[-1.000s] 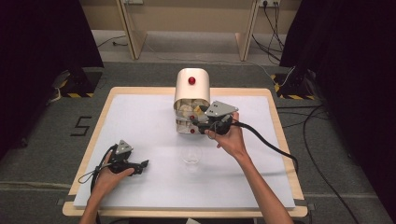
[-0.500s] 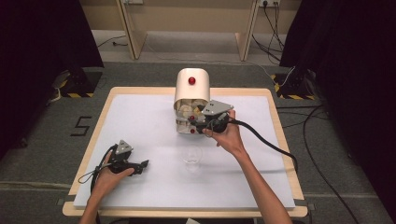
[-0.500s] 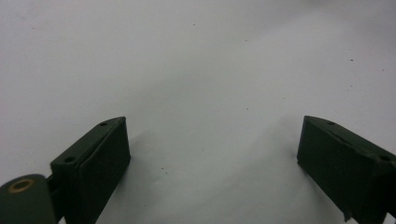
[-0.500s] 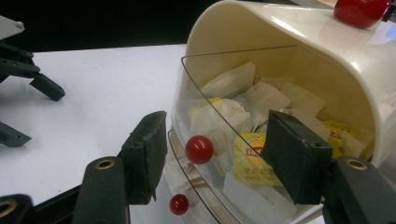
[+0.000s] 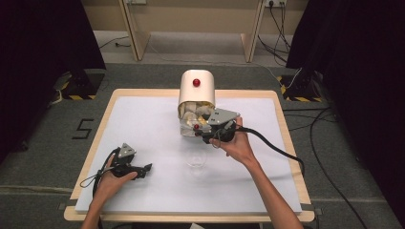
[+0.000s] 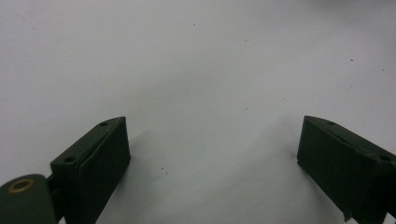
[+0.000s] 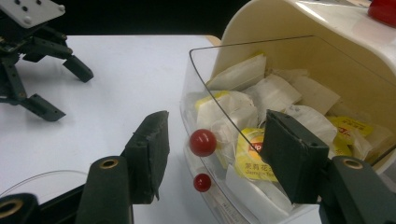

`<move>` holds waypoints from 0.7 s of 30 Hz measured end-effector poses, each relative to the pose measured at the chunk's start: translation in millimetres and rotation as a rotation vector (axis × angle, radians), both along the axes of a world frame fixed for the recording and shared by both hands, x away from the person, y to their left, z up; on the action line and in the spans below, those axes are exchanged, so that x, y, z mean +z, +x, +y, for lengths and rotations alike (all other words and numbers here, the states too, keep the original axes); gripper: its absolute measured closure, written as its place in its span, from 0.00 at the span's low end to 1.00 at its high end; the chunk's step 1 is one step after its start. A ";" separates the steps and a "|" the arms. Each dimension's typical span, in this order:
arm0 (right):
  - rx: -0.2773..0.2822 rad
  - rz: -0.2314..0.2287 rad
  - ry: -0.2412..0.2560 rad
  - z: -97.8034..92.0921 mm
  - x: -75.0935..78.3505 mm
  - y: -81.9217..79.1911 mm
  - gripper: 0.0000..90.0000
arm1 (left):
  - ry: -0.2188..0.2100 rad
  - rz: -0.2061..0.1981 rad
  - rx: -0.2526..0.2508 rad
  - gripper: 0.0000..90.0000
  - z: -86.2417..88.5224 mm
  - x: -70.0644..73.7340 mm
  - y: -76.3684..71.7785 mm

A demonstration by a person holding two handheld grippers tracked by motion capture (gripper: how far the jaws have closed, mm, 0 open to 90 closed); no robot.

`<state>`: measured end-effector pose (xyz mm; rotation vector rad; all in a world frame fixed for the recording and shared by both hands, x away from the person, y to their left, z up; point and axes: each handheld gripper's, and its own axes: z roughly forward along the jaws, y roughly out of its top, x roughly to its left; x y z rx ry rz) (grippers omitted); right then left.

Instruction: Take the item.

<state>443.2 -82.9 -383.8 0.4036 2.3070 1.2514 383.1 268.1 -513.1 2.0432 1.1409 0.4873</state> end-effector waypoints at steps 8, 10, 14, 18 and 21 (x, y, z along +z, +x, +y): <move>0.017 -0.005 -0.017 -2.0 0.3 -12.0 0.47 | 0.001 0.000 0.000 0.09 0.0 0.0 0.0; 0.017 0.000 -0.017 -2.2 0.5 -13.5 0.47 | 0.001 0.000 0.000 0.09 -0.1 0.0 0.0; 0.030 0.000 -0.022 -3.2 0.5 -16.8 0.47 | 0.001 -0.001 0.000 0.09 -0.1 0.0 0.0; 0.039 0.001 -0.028 -3.8 0.5 -22.1 0.47 | 0.000 -0.001 0.000 0.09 -0.1 -0.1 0.0; 0.039 0.005 -0.029 -4.2 0.6 -25.0 0.48 | 0.001 0.000 0.000 0.09 0.0 0.0 0.0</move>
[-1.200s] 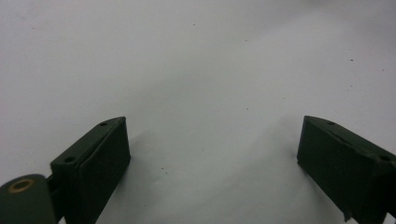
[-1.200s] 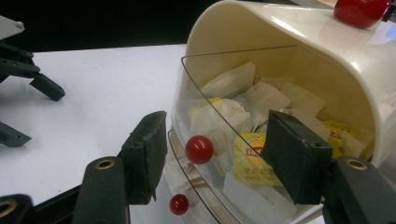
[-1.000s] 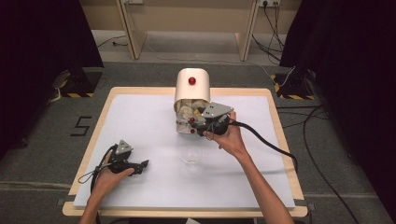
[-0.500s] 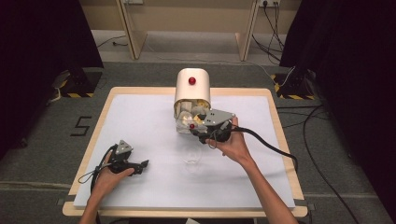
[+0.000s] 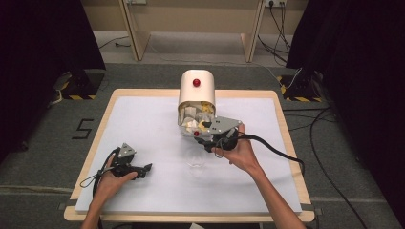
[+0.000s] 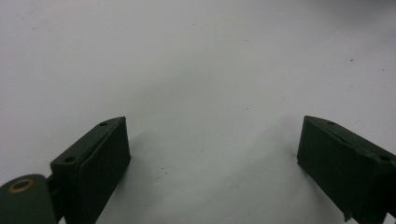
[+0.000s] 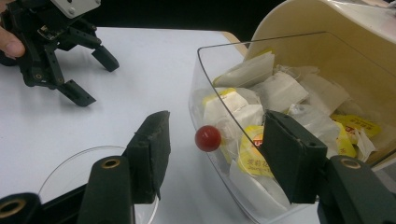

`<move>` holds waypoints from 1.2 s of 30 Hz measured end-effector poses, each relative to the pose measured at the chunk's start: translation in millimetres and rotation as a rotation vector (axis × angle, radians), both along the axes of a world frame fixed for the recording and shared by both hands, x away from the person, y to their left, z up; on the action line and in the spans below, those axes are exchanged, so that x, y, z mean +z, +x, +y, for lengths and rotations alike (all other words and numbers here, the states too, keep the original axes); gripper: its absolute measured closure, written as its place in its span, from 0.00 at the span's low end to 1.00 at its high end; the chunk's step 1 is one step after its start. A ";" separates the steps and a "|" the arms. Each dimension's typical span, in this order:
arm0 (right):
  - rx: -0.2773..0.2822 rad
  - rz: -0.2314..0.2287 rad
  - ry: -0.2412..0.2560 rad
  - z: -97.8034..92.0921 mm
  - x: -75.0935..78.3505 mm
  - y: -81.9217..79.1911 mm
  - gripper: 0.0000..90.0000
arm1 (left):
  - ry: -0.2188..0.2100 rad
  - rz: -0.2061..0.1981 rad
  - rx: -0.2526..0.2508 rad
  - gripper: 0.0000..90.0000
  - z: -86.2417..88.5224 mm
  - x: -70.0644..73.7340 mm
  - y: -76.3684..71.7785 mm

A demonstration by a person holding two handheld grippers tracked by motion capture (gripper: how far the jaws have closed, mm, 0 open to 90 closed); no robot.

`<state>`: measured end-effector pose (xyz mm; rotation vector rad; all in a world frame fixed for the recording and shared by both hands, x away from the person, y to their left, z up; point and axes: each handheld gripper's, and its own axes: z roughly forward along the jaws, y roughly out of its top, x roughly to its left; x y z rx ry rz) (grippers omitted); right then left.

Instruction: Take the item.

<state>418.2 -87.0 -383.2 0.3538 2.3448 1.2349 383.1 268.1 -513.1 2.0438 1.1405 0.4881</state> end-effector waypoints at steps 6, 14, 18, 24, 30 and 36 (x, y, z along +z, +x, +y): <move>0.008 0.004 -0.011 -0.2 -0.6 -5.3 0.48 | 0.000 0.000 0.000 0.09 0.0 0.0 0.0; 0.011 0.010 -0.019 -0.4 -1.1 -9.4 0.48 | 0.000 0.000 0.000 0.09 -0.1 0.0 0.0; 0.016 0.017 -0.022 -0.4 -1.3 -12.0 0.48 | 0.000 0.000 0.000 0.09 0.0 0.0 0.0; 0.020 0.028 -0.029 -0.7 -1.8 -15.8 0.49 | -0.001 0.000 0.000 0.09 0.0 0.0 0.0; 0.022 0.037 -0.032 -0.8 -2.2 -18.2 0.49 | 0.000 0.000 0.000 0.09 -0.1 0.1 -0.1; 0.023 0.046 -0.035 -1.0 -1.9 -19.6 0.50 | 0.002 0.000 -0.001 0.09 0.1 0.1 0.0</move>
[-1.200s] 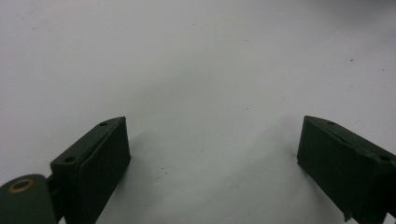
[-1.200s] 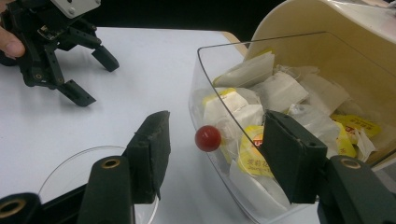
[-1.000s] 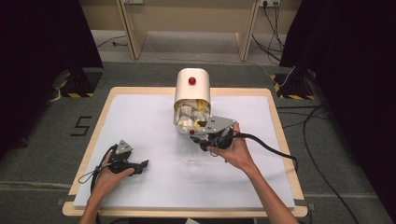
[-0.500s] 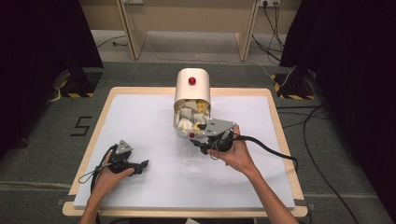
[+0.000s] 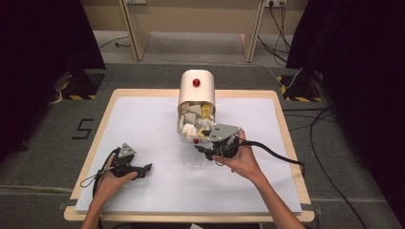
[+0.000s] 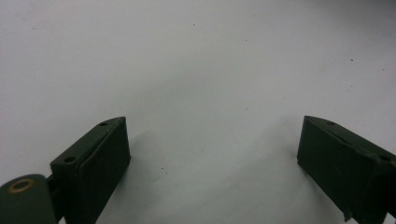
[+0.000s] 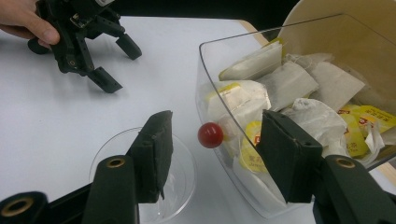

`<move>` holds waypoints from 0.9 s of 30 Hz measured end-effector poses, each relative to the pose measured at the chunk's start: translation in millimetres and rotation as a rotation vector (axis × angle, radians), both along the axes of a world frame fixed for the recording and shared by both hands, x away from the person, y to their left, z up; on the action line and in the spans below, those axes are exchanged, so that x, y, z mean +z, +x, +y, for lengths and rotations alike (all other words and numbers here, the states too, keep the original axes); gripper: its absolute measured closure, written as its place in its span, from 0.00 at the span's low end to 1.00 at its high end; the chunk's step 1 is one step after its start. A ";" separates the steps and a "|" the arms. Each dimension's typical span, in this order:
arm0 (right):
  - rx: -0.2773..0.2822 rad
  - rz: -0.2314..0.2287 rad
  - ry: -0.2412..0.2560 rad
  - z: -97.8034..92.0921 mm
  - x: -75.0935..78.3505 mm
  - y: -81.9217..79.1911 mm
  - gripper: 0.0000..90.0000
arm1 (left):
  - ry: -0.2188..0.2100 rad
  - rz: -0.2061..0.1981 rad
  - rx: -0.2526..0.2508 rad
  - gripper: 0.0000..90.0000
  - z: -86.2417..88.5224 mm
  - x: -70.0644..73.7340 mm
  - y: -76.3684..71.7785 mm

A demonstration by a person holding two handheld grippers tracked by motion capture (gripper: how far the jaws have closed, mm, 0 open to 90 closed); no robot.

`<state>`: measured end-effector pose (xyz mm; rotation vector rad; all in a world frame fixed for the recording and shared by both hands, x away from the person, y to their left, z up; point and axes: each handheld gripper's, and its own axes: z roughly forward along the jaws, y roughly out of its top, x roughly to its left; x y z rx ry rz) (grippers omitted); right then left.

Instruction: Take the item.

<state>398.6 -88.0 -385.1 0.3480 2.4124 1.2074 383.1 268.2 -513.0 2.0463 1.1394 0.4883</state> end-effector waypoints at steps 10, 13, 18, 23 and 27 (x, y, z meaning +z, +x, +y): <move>0.002 0.014 -0.004 -0.5 0.3 -0.4 0.51 | 0.000 0.000 0.000 0.09 0.0 0.0 0.0; 0.003 0.019 -0.005 -0.8 1.1 -0.2 0.52 | 0.000 0.000 0.000 0.09 0.1 0.0 0.1; -0.020 0.012 0.019 -3.5 4.6 2.4 0.50 | 0.000 0.000 0.000 0.09 0.0 0.0 0.0; -0.052 -0.020 0.054 -6.5 11.0 8.5 0.52 | 0.000 -0.001 0.000 0.09 -0.1 0.0 0.0; -0.074 -0.030 0.081 -7.8 15.1 17.4 0.53 | -0.001 0.000 0.002 0.09 -0.2 0.0 -0.1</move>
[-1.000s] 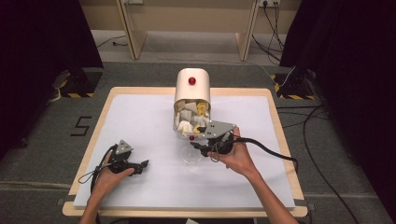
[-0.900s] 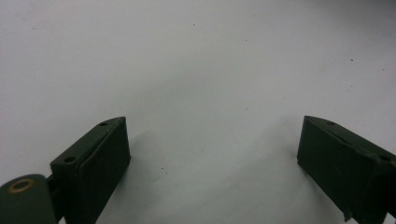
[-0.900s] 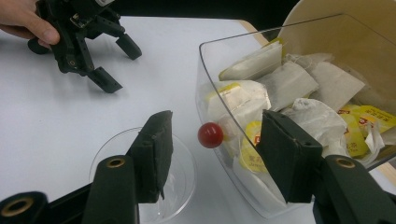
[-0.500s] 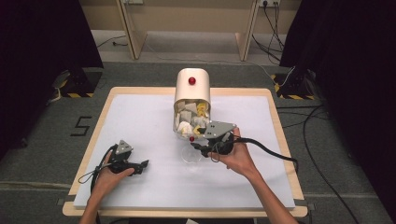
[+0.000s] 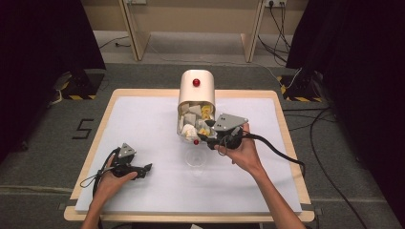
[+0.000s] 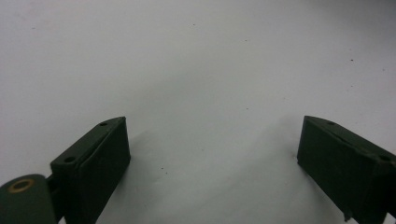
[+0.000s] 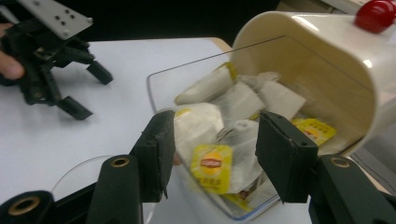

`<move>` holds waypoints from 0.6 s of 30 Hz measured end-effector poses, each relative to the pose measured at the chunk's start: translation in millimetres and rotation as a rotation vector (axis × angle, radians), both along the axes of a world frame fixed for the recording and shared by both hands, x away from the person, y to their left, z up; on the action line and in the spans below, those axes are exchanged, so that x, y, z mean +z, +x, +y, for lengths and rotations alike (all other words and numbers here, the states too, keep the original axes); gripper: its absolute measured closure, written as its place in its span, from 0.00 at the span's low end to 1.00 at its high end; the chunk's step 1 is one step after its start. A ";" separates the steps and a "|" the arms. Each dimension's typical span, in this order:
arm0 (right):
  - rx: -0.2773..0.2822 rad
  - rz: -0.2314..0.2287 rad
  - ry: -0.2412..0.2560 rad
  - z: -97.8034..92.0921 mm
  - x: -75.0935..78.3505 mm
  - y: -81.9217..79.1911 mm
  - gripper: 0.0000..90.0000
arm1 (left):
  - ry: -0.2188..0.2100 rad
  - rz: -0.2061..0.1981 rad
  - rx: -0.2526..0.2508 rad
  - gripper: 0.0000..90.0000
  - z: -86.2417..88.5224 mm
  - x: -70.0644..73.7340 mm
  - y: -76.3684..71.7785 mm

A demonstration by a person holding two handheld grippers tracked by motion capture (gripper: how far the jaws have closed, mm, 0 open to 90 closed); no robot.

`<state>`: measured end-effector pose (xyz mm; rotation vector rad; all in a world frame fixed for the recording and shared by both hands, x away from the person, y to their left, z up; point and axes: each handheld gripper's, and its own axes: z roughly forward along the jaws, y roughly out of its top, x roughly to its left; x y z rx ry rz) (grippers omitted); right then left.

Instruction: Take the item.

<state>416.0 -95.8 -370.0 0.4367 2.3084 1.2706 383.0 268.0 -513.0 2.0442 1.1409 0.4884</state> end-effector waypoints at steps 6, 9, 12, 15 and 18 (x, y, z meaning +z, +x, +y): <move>-0.015 0.002 0.031 0.6 2.5 13.7 0.56 | 0.000 -0.001 0.000 0.09 0.0 -0.1 0.0; -0.019 0.013 0.035 2.2 1.0 24.2 0.58 | -0.001 -0.001 0.000 0.09 0.0 -0.1 0.1; -0.028 0.022 0.034 3.4 -0.4 29.3 0.58 | 0.000 -0.001 0.000 0.09 0.0 -0.1 0.1; -0.024 0.043 0.013 6.3 -4.3 35.1 0.59 | 0.000 -0.001 0.000 0.09 0.0 -0.1 0.1; -0.026 0.057 0.006 7.1 -5.8 38.5 0.61 | -0.001 -0.001 0.000 0.09 0.0 -0.1 0.1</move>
